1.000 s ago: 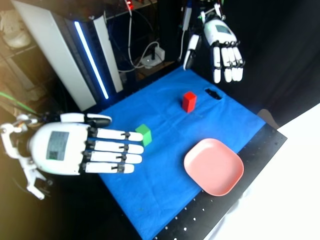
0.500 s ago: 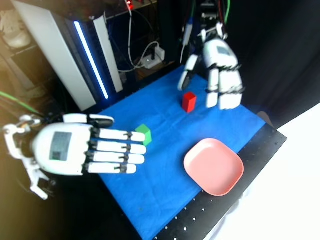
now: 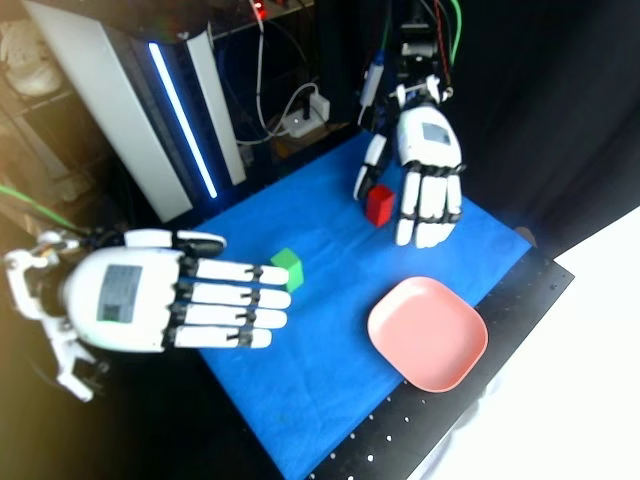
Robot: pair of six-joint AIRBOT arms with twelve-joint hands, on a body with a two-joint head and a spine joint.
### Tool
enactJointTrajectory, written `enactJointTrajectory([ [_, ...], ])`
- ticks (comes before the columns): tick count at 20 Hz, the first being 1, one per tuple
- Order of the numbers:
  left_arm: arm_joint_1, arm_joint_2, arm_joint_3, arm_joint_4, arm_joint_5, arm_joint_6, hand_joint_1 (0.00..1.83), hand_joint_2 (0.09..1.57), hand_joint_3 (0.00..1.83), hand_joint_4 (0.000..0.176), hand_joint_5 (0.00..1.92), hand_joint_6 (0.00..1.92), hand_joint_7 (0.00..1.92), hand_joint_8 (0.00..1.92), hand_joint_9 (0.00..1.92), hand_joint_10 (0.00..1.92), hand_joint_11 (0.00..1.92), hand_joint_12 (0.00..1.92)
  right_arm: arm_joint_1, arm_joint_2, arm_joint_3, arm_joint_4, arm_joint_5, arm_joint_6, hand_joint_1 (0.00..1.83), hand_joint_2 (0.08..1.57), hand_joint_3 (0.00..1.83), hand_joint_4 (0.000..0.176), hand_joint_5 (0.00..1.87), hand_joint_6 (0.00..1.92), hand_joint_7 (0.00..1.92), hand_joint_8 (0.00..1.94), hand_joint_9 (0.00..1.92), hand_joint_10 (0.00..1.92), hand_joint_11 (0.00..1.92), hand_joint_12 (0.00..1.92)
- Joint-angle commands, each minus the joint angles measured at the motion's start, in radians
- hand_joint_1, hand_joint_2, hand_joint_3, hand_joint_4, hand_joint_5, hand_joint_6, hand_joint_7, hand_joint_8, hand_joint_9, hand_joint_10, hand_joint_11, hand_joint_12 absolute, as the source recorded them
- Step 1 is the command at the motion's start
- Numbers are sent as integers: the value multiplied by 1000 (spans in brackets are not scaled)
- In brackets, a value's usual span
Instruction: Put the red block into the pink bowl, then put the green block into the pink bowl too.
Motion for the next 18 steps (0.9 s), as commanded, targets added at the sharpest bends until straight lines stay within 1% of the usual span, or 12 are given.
enactJointTrajectory([
  [1, -14, 13, 0, 6, -127, -24, 849, 883, 7, 110, 264, 3, 289, 5, 313, 9, 56, 831, 10, 0, 4, 37, 113, 7, 427, 1217, 0, 59, 390, 2, 250, 4, 256, 11, 0, 1005],
  [2, -14, 22, -1, 15, -139, -47, 832, 865, 1, 111, 276, 1, 321, 2, 351, 8, 101, 821, 10, 0, 4, 37, 113, 7, 439, 1218, 0, 57, 394, 1, 249, 1, 249, 4, 0, 979],
  [4, -14, 41, -11, 22, -148, -55, 843, 860, 0, 73, 300, 0, 400, 0, 412, 2, 161, 739, 10, 0, 4, 37, 113, 7, 424, 1221, 0, 54, 398, 2, 241, 3, 241, 5, 0, 961],
  [5, -14, 47, -15, 29, -147, -55, 845, 863, 0, 68, 304, 0, 408, 0, 418, 0, 174, 696, 10, 0, 4, 37, 113, 7, 425, 1221, 0, 54, 400, 2, 243, 3, 245, 5, 0, 969],
  [6, -14, 56, -24, 41, -144, -56, 832, 891, 1, 38, 317, 0, 479, 4, 498, 10, 219, 681, 10, 0, 4, 37, 113, 7, 389, 1221, 0, 59, 388, 0, 246, 1, 264, 6, 0, 1039],
  [7, -14, 63, -32, 51, -142, -57, 847, 903, 1, 23, 334, 1, 539, 5, 556, 11, 240, 670, 10, 0, 4, 37, 113, 7, 385, 1219, 0, 66, 388, 1, 247, 1, 280, 8, 0, 1073],
  [8, -14, 71, -39, 60, -141, -58, 866, 904, 0, 32, 374, 0, 631, 1, 667, 20, 269, 798, 10, 0, 4, 37, 113, 7, 386, 1222, 0, 54, 395, 0, 247, 0, 348, 15, 49, 1144],
  [10, -14, 89, -52, 72, -141, -58, 871, 908, 0, 41, 433, 0, 700, 1, 774, 20, 342, 989, 10, 0, 4, 37, 113, 7, 341, 1221, 0, 67, 386, 0, 238, 0, 348, 4, 26, 1188],
  [11, -14, 95, -55, 75, -141, -58, 867, 916, 3, 36, 449, 5, 714, 5, 790, 23, 365, 1014, 10, 0, 4, 37, 113, 7, 343, 1219, 0, 52, 401, 5, 253, 5, 371, 12, 33, 1198],
  [12, -14, 98, -57, 75, -142, -58, 886, 929, 2, 10, 479, 4, 727, 3, 794, 17, 357, 1047, 10, 0, 4, 37, 113, 7, 362, 1219, 0, 49, 398, 2, 259, 4, 328, 2, 6, 1171],
  [13, -14, 97, -56, 75, -142, -58, 910, 938, 4, 0, 496, 7, 739, 6, 802, 18, 354, 1055, 10, 0, 4, 37, 113, 7, 366, 1216, 0, 63, 399, 2, 258, 3, 318, 0, 0, 1163],
  [18, -16, 81, -45, 75, -122, -58, 1088, 953, 0, 0, 703, 13, 853, 9, 897, 36, 440, 1232, 10, -1, 4, 38, 113, 7, 462, 1215, 0, 50, 421, 3, 271, 4, 359, 3, 16, 1227],
])
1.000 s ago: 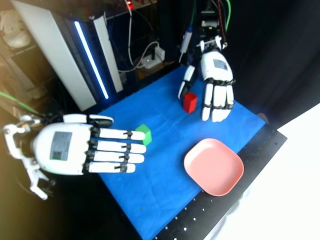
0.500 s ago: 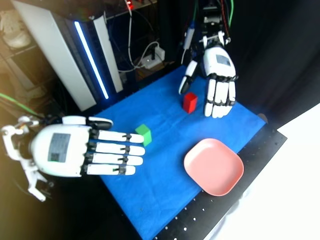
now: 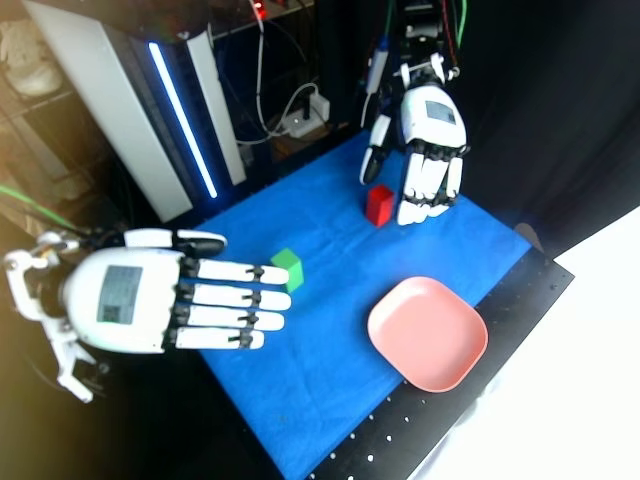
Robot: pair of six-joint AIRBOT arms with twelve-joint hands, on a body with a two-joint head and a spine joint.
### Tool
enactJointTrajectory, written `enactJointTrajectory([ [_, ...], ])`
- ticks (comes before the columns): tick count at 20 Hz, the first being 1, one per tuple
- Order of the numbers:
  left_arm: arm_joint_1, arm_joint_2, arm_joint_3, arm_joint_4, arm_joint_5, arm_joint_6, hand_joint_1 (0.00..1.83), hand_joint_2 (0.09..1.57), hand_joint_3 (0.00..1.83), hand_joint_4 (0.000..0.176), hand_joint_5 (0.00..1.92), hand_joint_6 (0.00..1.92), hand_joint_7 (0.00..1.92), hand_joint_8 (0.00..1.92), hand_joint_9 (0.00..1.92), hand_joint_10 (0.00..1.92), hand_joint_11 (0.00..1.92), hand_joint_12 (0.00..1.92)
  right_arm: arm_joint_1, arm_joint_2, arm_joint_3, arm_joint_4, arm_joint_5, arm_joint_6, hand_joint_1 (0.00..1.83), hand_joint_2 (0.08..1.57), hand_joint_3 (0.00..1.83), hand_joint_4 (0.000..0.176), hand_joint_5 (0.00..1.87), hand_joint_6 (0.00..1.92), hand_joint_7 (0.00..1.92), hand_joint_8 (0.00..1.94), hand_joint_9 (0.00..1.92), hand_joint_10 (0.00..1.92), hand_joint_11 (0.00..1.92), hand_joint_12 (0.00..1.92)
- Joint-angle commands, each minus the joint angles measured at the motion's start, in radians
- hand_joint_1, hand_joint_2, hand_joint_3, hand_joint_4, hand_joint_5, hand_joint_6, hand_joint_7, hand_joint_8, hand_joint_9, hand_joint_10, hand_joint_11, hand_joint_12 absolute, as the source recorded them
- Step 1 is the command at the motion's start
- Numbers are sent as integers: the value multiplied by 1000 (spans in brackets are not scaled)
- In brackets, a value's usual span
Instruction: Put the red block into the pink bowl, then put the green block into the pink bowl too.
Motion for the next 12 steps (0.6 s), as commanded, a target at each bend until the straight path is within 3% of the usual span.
enactJointTrajectory([
  [1, -16, -4, 5, -3, -101, -2, 1109, 948, 0, 0, 725, 14, 870, 12, 925, 46, 478, 1263, 10, 0, 4, 41, 112, 7, 460, 1217, 0, 66, 404, 0, 259, 1, 359, 3, 24, 1232],
  [7, -17, -30, 28, -8, -76, -3, 1080, 989, 4, 0, 731, 3, 884, 6, 943, 50, 480, 1241, 10, -1, 4, 42, 112, 7, 482, 1231, 2, 60, 411, 3, 273, 4, 379, 8, 18, 1200],
  [9, -19, -36, 33, -10, -72, -3, 1126, 1021, 3, 0, 862, 21, 1054, 41, 1072, 107, 554, 1314, 10, -1, 4, 43, 112, 7, 457, 1236, 2, 65, 402, 0, 269, 0, 355, 0, 0, 1157],
  [10, -20, -37, 35, -10, -71, -3, 1250, 1043, 0, 0, 1027, 522, 1184, 610, 1185, 277, 704, 1424, 10, -1, 4, 43, 112, 7, 428, 1235, 1, 58, 405, 1, 275, 1, 345, 0, 0, 1132],
  [11, -21, -40, 38, -11, -68, -3, 1272, 1053, 0, 0, 1065, 627, 1182, 791, 1178, 479, 768, 1471, 10, -1, 4, 44, 112, 7, 422, 1236, 1, 58, 406, 0, 273, 0, 328, 3, 0, 1087],
  [12, -22, -43, 40, -11, -66, -3, 1272, 1054, 0, 0, 1091, 626, 1164, 857, 1127, 633, 769, 1503, 10, -1, 4, 44, 112, 7, 407, 1237, 1, 60, 402, 0, 272, 0, 321, 2, 0, 1077],
])
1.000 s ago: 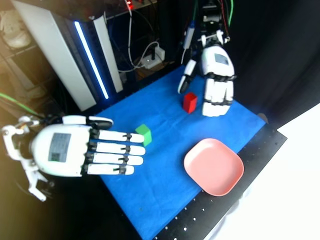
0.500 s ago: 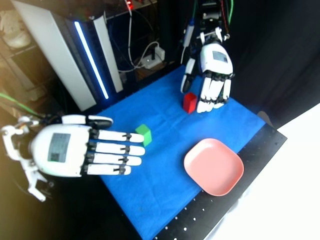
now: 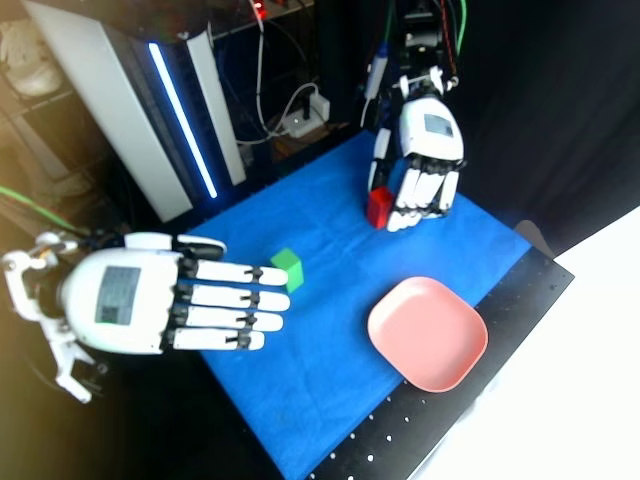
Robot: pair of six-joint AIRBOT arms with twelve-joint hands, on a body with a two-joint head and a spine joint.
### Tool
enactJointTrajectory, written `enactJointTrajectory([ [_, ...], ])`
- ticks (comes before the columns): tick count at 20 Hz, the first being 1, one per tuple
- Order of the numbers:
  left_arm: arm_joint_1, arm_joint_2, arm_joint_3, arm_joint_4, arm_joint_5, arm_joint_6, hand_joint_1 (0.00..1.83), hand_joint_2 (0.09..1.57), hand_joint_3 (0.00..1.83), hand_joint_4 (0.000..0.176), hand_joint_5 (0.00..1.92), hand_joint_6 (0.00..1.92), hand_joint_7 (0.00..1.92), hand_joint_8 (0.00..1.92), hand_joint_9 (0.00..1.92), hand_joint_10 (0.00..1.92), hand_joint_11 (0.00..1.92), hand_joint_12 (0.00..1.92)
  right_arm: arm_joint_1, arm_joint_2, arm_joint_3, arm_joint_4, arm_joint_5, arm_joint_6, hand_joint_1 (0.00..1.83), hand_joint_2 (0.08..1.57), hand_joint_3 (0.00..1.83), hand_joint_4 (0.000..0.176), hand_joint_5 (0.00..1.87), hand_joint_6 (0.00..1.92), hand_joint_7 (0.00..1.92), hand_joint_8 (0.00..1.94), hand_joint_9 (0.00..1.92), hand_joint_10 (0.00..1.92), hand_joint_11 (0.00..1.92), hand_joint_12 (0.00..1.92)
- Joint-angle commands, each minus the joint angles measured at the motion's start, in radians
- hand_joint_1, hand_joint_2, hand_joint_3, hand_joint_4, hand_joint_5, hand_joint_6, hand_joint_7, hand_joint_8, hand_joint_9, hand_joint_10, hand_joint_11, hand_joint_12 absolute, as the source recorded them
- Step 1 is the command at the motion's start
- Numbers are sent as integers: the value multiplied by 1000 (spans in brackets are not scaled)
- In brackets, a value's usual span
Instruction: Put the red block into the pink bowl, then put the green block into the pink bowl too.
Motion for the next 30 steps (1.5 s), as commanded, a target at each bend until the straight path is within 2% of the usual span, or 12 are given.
enactJointTrajectory([
  [1, -18, -10, 7, -7, -101, -1, 1264, 1062, 2, 0, 1078, 667, 1132, 907, 1070, 698, 744, 1523, 10, -1, 4, 43, 113, 7, 385, 1230, 0, 62, 406, 0, 290, 0, 341, 3, 6, 1113],
  [8, -25, -27, 21, -33, -123, -1, 1270, 1057, 0, 0, 1099, 612, 1139, 918, 996, 976, 701, 1641, 10, -3, 4, 46, 113, 7, 345, 1242, 2, 74, 370, 1, 262, 0, 330, 0, 6, 1111],
  [9, -27, -27, 23, -36, -127, -1, 1272, 1047, 0, 0, 1132, 560, 1161, 880, 1030, 1014, 748, 1710, 10, -3, 4, 46, 113, 7, 349, 1247, 3, 57, 375, 4, 267, 3, 359, 12, 52, 1135],
  [13, -73, -32, 38, -33, -155, -1, 1257, 1094, 1, 0, 1083, 624, 1002, 1172, 845, 1530, 818, 1920, 10, -3, 5, 47, 113, 7, 406, 1247, 0, 63, 379, 2, 259, 1, 360, 6, 85, 1126],
  [14, -97, -34, 41, -22, -163, 0, 1258, 1082, 2, 0, 1069, 654, 1055, 1072, 796, 1194, 163, 1278, 10, -4, 5, 48, 113, 7, 469, 1256, 1, 51, 376, 0, 255, 0, 390, 8, 156, 1110],
  [15, -119, -37, 45, -10, -168, 0, 1252, 1085, 1, 0, 1032, 738, 1071, 1014, 821, 934, 34, 1419, 10, -5, 5, 48, 113, 7, 464, 1255, 0, 57, 378, 1, 258, 1, 383, 2, 144, 1098],
  [17, -164, -50, 64, 0, -171, 0, 1249, 1083, 0, 0, 1013, 797, 1092, 948, 950, 858, 717, 1535, 10, -6, 6, 49, 113, 7, 455, 1242, 0, 67, 388, 2, 272, 2, 340, 0, 5, 1113],
  [20, -223, -73, 102, 1, -161, 9, 1204, 1125, 2, 36, 993, 936, 929, 1095, 725, 732, 218, 1557, 10, -8, 10, 49, 113, 7, 471, 1237, 0, 64, 389, 1, 261, 1, 323, 3, 0, 1097],
  [23, -288, -114, 148, 0, -92, 64, 1206, 1134, 0, 7, 989, 896, 902, 1196, 724, 1017, 411, 1667, 10, -13, 14, 49, 113, 7, 465, 1241, 1, 72, 385, 0, 267, 1, 314, 0, 0, 1046],
  [25, -315, -167, 205, 0, -37, 66, 1193, 1146, 2, 22, 946, 963, 893, 1203, 672, 1011, 220, 1763, 10, -18, 19, 48, 113, 7, 469, 1238, 0, 75, 387, 1, 276, 3, 319, 2, 0, 1053],
  [26, -324, -190, 228, -2, -20, 69, 1210, 1139, 1, 0, 961, 887, 916, 1233, 767, 1265, 510, 1889, 10, -19, 20, 48, 113, 7, 475, 1240, 0, 70, 384, 1, 272, 2, 337, 9, 81, 1088],
  [30, -367, -303, 320, -85, 120, 242, 1238, 1131, 0, 0, 941, 855, 980, 1195, 972, 1294, 911, 1713, 10, -31, 31, 47, 113, 7, 496, 1251, 3, 35, 405, 0, 286, 2, 361, 1, 76, 1054],
])
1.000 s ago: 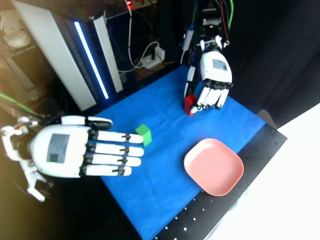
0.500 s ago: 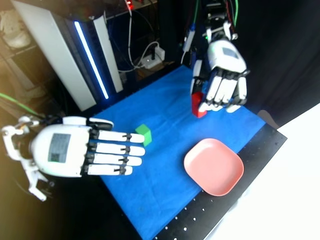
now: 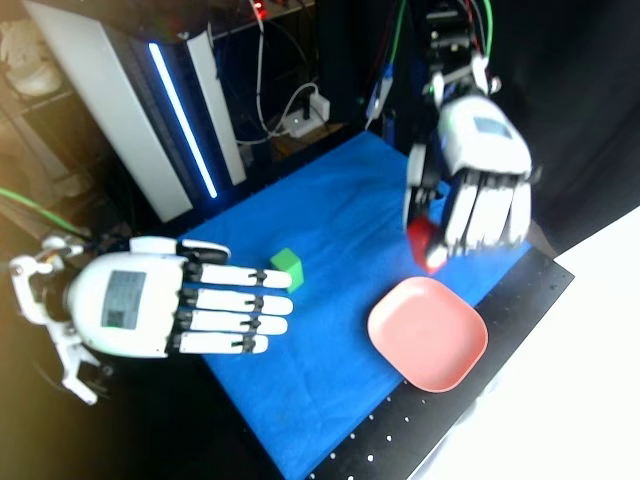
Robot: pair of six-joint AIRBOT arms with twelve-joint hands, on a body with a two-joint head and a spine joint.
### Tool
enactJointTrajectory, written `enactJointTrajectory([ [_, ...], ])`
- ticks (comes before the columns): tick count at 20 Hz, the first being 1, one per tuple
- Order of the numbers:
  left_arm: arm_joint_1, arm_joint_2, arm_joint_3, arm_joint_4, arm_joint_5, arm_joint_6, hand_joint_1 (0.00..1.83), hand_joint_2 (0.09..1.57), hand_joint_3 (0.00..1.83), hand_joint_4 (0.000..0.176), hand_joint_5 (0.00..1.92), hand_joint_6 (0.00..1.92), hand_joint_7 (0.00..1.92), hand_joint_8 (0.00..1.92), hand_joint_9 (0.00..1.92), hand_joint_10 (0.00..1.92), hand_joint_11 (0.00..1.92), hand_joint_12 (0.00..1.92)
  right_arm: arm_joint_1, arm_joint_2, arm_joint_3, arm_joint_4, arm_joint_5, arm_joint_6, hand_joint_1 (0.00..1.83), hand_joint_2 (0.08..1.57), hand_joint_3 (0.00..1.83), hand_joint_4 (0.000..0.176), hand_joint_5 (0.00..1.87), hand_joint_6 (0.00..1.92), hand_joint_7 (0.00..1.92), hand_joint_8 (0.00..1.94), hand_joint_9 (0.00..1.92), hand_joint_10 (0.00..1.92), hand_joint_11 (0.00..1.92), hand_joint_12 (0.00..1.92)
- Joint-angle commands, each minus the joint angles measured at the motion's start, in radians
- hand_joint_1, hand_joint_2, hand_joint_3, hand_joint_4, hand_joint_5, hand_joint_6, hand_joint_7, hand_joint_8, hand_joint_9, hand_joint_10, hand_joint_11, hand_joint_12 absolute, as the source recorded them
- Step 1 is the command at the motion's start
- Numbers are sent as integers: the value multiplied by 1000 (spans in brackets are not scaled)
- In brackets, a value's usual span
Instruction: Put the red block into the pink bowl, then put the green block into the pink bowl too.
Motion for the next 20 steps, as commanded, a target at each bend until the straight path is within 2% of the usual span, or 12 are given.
enactJointTrajectory([
  [1, -17, -19, 22, -13, -79, 3, 1158, 1121, 0, 0, 971, 945, 1042, 853, 1080, 1193, 984, 1645, 10, -7, 10, 38, 113, 5, 488, 1249, 1, 33, 406, 1, 292, 4, 352, 0, 59, 1048],
  [2, -18, -41, 45, -18, -68, 3, 1236, 1107, 2, 0, 974, 820, 1048, 1034, 1072, 1132, 949, 1624, 10, -12, 14, 38, 114, 5, 483, 1248, 1, 34, 402, 0, 293, 3, 349, 0, 54, 1048],
  [4, -18, -74, 85, -21, -46, 3, 1232, 1123, 2, 0, 894, 956, 1035, 1056, 1011, 991, 862, 1526, 10, -19, 18, 38, 114, 5, 439, 1238, 0, 54, 395, 1, 295, 2, 357, 3, 103, 1066],
  [5, -17, -90, 107, -26, -39, 3, 1014, 1015, 0, 0, 850, 135, 903, 273, 881, 784, 723, 1395, 13, -23, 20, 36, 114, 5, 435, 1233, 0, 65, 399, 1, 309, 2, 429, 11, 232, 1077],
  [6, -15, -101, 122, -36, -32, 3, 930, 992, 0, 0, 778, 30, 823, 106, 803, 669, 699, 1316, 14, -25, 21, 35, 114, 5, 432, 1234, 0, 66, 399, 0, 311, 0, 502, 17, 341, 1048],
  [10, -1, -125, 160, -72, -9, 3, 889, 984, 0, 13, 694, 1, 742, 2, 771, 421, 596, 1241, 16, -31, 24, 31, 114, 8, 423, 1241, 0, 66, 400, 0, 320, 0, 555, 8, 404, 977],
  [12, 2, -112, 147, -73, -12, 3, 855, 983, 3, 28, 651, 0, 695, 0, 759, 340, 505, 1246, 16, -31, 24, 30, 114, 12, 445, 1240, 0, 50, 402, 0, 320, 0, 476, 0, 295, 921],
  [13, 6, -90, 124, -72, -23, 4, 857, 991, 1, 15, 650, 0, 702, 2, 778, 318, 491, 1273, 16, -31, 24, 30, 114, 17, 430, 1240, 0, 63, 388, 0, 322, 1, 496, 10, 325, 932],
  [16, 35, -16, 40, -73, -81, 5, 867, 1004, 0, 39, 661, 0, 708, 0, 664, 426, 321, 1394, 16, -31, 24, 29, 114, 33, 480, 1229, 0, 48, 401, 0, 321, 0, 463, 0, 268, 951],
  [17, 50, 20, 5, -72, -112, 6, 807, 1016, 2, 35, 602, 0, 642, 0, 541, 371, 137, 1449, 16, -31, 24, 29, 114, 38, 497, 1220, 0, 35, 410, 0, 335, 1, 510, 7, 368, 958],
  [19, 82, 93, -75, -72, -181, 6, 840, 1008, 0, 23, 563, 0, 589, 0, 531, 267, 114, 1443, 16, -31, 24, 28, 114, 44, 532, 1200, 0, 18, 423, 4, 348, 2, 507, 1, 372, 918],
  [20, 119, 169, -153, -71, -250, 8, 834, 1001, 0, 18, 552, 0, 573, 0, 515, 219, 61, 1499, 16, -28, 24, 26, 114, 54, 560, 1179, 0, 24, 433, 6, 347, 1, 510, 4, 380, 919],
])
